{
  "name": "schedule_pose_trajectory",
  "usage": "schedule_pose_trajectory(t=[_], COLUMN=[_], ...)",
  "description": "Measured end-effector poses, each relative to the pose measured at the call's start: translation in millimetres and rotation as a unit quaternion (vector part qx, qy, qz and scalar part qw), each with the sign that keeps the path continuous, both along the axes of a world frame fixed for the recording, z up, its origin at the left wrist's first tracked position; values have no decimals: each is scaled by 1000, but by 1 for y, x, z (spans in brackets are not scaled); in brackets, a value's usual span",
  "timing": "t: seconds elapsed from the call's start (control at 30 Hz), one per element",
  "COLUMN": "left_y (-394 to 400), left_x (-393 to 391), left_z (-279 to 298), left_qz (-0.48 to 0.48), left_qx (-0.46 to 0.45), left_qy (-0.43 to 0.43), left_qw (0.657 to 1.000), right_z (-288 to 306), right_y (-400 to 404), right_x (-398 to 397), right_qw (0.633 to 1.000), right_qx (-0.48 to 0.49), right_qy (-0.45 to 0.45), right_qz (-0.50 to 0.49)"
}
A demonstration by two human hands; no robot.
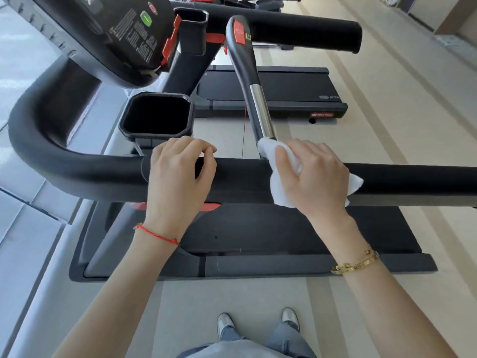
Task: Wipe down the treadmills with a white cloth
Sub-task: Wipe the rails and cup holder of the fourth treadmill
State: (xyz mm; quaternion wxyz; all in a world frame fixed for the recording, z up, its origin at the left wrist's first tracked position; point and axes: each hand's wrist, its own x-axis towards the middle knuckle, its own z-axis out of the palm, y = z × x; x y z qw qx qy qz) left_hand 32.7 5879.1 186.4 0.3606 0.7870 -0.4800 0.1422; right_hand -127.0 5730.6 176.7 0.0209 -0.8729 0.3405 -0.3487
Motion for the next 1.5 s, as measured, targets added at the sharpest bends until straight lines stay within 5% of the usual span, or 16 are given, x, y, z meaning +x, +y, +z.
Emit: schedule_pose_trajectory(t=[0.17, 0.4, 0.57, 0.8, 1.1, 1.5], left_y=[-29, -67, -100, -134, -144, -148], left_x=[-35, -72, -105, -143, -146, -150], left_z=[1, -1, -1, -10, -26, -31], left_qz=[-19, -32, -40, -10, 78, 130], left_qx=[5, 12, 17, 34, 16, -10], left_qy=[25, 47, 61, 14, -79, -107], left_qw=[999, 998, 997, 999, 994, 986], right_z=[5, -3, -6, -4, 0, 7], right_y=[-10, -27, -81, -120, -105, -130], right_x=[-7, -33, -94, -133, -114, -113], right_qw=[999, 999, 999, 996, 997, 990], right_qx=[6, 1, -1, 36, 40, 76], right_qy=[-3, 11, 11, 16, 53, 105], right_qz=[-47, 31, -36, -84, 45, 47])
